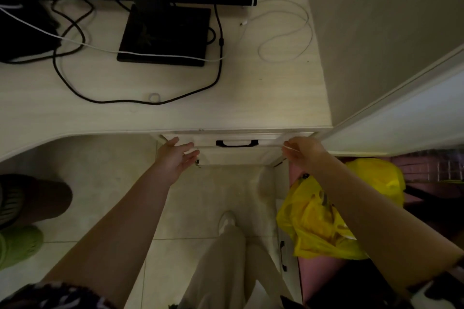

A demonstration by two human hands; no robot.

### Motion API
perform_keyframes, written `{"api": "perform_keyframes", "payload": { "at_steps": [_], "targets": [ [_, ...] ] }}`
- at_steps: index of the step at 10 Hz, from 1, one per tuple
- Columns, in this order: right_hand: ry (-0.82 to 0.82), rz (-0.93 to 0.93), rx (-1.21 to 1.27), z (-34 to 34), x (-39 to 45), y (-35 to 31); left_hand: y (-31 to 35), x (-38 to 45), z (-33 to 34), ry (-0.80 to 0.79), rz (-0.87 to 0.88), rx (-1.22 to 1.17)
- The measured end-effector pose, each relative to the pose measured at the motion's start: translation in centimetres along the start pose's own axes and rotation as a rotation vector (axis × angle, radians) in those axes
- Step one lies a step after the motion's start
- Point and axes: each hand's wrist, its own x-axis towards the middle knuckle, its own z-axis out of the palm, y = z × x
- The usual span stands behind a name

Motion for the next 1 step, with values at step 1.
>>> {"api": "perform_keyframes", "payload": {
  "at_steps": [1],
  "targets": [
    [0.009, -0.006, -0.095, -0.42, -1.28, 1.55, -1.51, -2.12, -0.09, 0.001, 0.046, 0.139]
  ]
}}
